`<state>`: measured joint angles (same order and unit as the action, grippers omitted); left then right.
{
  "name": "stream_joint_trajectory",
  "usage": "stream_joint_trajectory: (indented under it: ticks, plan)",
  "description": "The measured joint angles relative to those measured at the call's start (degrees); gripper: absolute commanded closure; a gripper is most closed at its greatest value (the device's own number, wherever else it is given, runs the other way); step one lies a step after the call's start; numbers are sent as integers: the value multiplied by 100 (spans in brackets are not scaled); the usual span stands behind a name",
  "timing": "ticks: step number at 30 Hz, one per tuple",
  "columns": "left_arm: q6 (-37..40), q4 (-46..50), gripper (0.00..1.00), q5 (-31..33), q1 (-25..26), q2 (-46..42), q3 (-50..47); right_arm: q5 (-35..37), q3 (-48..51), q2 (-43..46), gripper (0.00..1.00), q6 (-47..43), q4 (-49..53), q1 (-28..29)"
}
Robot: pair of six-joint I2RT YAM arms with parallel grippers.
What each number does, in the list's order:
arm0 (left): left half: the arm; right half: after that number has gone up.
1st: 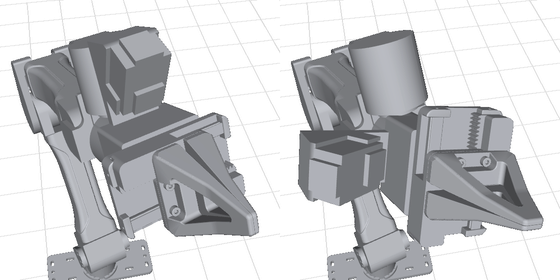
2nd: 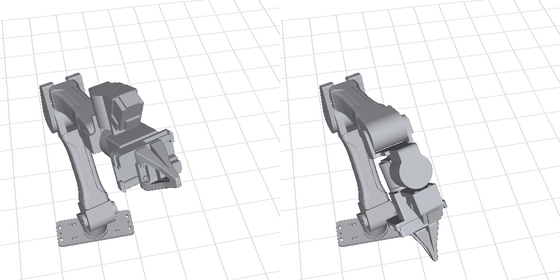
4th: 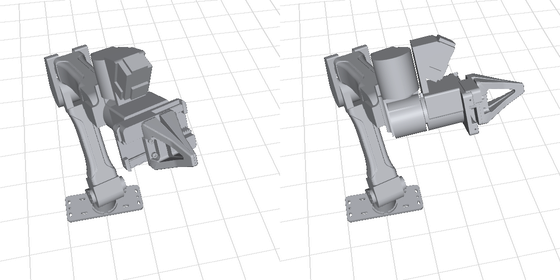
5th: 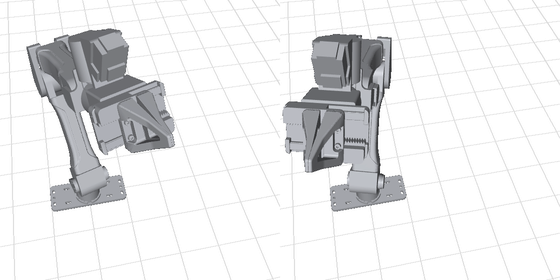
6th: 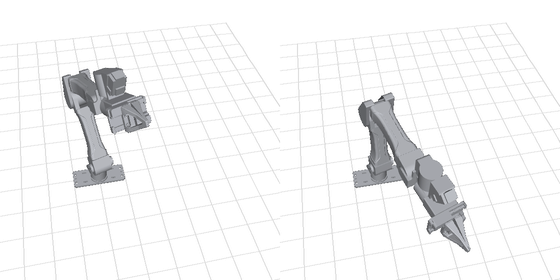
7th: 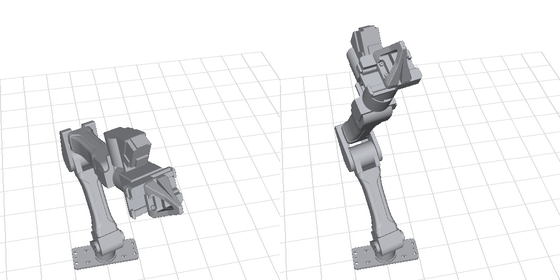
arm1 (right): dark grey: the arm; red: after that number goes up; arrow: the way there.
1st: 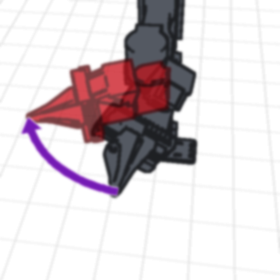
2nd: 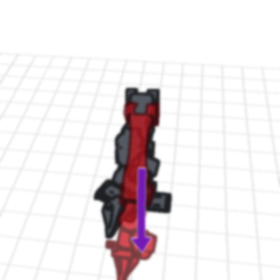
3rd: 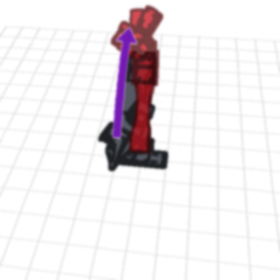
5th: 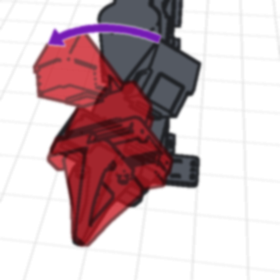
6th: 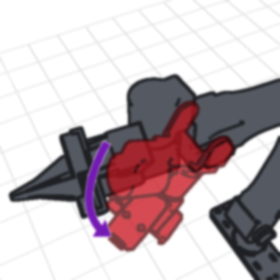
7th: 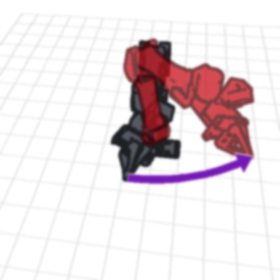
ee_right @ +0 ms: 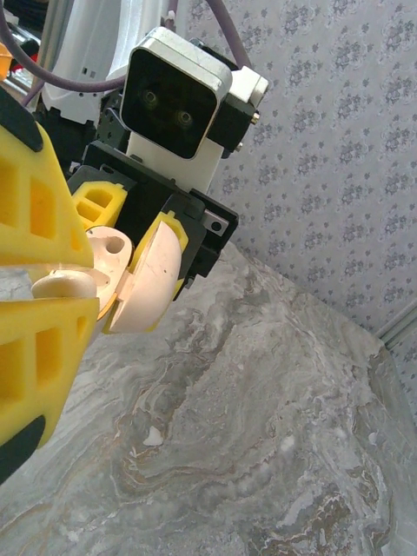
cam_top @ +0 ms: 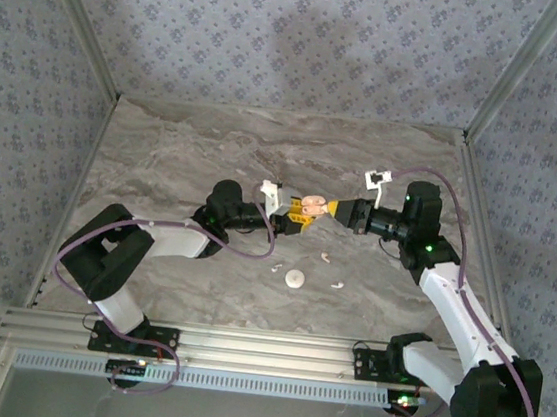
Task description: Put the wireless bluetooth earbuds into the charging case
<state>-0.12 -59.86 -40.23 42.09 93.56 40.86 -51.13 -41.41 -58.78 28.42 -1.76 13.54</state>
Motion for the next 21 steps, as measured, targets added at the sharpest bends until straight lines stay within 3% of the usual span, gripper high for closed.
stream_joint_trajectory:
  ticks: [21]
  plan:
    - [-61, 2, 82, 4, -31, 0, -22, 210, 0, -2, 80, -37, 2, 116]
